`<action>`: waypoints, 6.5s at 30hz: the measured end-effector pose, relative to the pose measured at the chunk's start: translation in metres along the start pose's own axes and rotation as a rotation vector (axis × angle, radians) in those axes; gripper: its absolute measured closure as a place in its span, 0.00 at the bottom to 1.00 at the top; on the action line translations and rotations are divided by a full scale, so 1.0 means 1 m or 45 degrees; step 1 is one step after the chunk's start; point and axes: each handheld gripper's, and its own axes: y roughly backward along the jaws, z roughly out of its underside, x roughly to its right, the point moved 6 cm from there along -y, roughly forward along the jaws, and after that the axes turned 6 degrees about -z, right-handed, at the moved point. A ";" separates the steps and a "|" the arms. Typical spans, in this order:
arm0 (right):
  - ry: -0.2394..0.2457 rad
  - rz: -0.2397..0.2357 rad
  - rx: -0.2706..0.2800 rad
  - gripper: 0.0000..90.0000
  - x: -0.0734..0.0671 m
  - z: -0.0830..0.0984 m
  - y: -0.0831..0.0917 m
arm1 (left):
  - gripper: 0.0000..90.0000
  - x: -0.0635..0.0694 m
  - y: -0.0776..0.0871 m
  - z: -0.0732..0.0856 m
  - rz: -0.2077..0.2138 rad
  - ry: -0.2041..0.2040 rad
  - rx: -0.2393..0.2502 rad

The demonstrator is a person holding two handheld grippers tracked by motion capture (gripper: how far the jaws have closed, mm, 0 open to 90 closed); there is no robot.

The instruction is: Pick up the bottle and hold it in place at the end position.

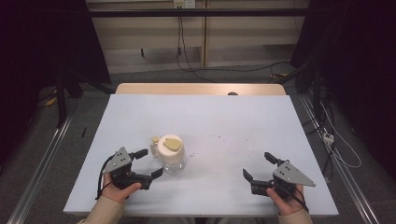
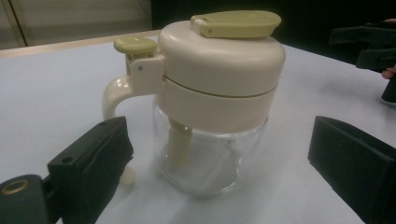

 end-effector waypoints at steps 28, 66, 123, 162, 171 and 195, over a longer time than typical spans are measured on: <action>0.003 0.002 0.009 0.05 0.001 -0.002 0.001 | 0.05 0.016 -0.039 -0.003 -0.142 -0.008 -0.064; -0.020 0.009 0.009 0.05 0.002 -0.001 0.002 | 0.04 0.019 -0.075 -0.007 -0.338 0.043 -0.032; -0.030 0.009 0.034 0.05 0.005 -0.003 0.004 | 0.06 0.015 -0.077 -0.017 -0.323 0.042 0.079; -0.020 0.001 0.038 0.05 0.004 -0.004 0.002 | 0.06 0.004 -0.111 -0.043 -0.284 0.037 0.077; -0.024 0.003 0.039 0.05 0.005 -0.004 0.003 | 0.06 0.004 -0.121 -0.048 -0.267 0.035 0.080; -0.025 0.002 0.043 0.05 0.006 -0.004 0.003 | 0.06 0.006 -0.142 -0.053 -0.234 0.029 0.064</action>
